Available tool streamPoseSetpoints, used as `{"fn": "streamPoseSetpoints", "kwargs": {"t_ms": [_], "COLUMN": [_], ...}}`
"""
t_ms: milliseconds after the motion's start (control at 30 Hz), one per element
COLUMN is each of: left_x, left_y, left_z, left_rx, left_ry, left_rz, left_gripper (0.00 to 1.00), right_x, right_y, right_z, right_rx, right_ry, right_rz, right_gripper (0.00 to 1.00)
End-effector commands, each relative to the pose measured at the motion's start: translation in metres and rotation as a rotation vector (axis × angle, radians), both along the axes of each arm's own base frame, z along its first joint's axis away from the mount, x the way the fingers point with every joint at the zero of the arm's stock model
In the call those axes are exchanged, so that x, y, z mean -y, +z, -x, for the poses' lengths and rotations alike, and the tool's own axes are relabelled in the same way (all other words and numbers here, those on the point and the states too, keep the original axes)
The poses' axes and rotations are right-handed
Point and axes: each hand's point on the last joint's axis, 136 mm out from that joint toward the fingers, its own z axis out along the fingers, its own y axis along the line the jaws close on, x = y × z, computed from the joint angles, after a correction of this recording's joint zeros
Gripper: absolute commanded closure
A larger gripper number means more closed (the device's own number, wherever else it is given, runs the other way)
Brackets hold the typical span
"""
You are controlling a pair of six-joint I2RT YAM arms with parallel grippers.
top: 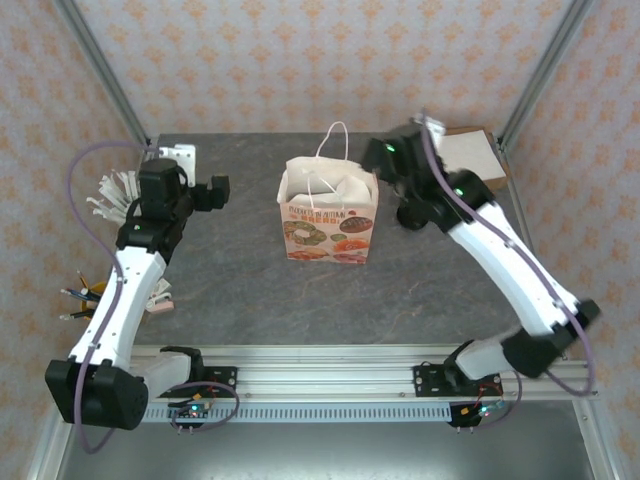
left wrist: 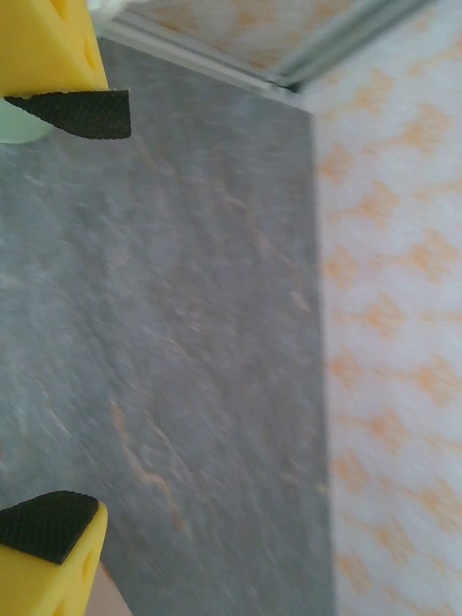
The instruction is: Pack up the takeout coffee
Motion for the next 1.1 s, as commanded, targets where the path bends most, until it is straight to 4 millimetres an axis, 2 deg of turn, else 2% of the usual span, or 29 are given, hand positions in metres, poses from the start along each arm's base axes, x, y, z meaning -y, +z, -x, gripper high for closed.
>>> {"fn": "streamPoseSetpoints", "kwargs": {"t_ms": [0, 33, 133, 200, 233, 267, 333, 400, 500, 567, 667, 733, 833, 967, 1033, 1067], "left_x": [-0.024, -0.032, -0.047, -0.051, -0.054, -0.057, -0.06, -0.061, -0.062, -0.062, -0.062, -0.063, -0.06, -0.066, -0.07, -0.072], "left_y": [-0.05, -0.065, -0.102, -0.124, -0.136, -0.14, -0.138, -0.135, -0.134, -0.128, -0.123, -0.123, -0.125, -0.135, -0.132, -0.129], "left_z": [0.0, -0.001, 0.0, 0.002, 0.003, 0.002, -0.006, -0.017, -0.032, -0.044, -0.056, -0.058, -0.05, -0.014, -0.001, 0.001], "left_rx": [-0.078, -0.09, -0.109, -0.132, -0.155, -0.169, -0.167, -0.126, -0.11, -0.041, 0.004, 0.006, -0.027, -0.12, -0.094, -0.072], "left_ry": [0.052, 0.077, 0.122, 0.117, 0.122, 0.135, 0.14, 0.135, 0.118, 0.11, 0.1, 0.101, 0.08, 0.142, 0.177, 0.193], "left_rz": [-0.061, -0.065, -0.057, -0.052, -0.065, -0.07, -0.058, -0.044, -0.023, 0.016, 0.047, 0.052, 0.061, 0.034, 0.015, 0.012], "left_gripper": [0.0, 0.0, 0.0, 0.0, 0.0, 0.0, 0.0, 0.0, 0.0, 0.0, 0.0, 0.0, 0.0, 0.0, 0.0, 0.0], "right_x": [0.101, 0.127, 0.182, 0.198, 0.201, 0.203, 0.208, 0.197, 0.183, 0.175, 0.164, 0.152, 0.157, 0.158, 0.162, 0.164], "right_y": [-0.048, -0.074, -0.153, -0.19, -0.215, -0.227, -0.234, -0.238, -0.258, -0.273, -0.276, -0.273, -0.261, -0.25, -0.249, -0.256], "right_z": [-0.003, 0.003, 0.015, 0.019, 0.019, 0.015, 0.006, -0.011, -0.028, -0.037, -0.049, -0.048, -0.038, -0.033, -0.036, -0.039], "right_rx": [0.042, 0.022, -0.074, -0.109, -0.137, -0.132, -0.177, -0.143, -0.157, -0.144, -0.141, -0.108, -0.02, 0.047, 0.064, 0.063], "right_ry": [-0.335, -0.404, -0.537, -0.53, -0.509, -0.489, -0.445, -0.353, -0.244, -0.197, -0.112, -0.035, -0.067, -0.081, -0.098, -0.108], "right_rz": [0.174, 0.19, 0.238, 0.246, 0.242, 0.228, 0.155, 0.14, 0.139, 0.127, 0.146, 0.164, 0.198, 0.242, 0.27, 0.265], "right_gripper": [0.0, 0.0, 0.0, 0.0, 0.0, 0.0, 0.0, 0.0, 0.0, 0.0, 0.0, 0.0, 0.0, 0.01, 0.01, 0.0]}}
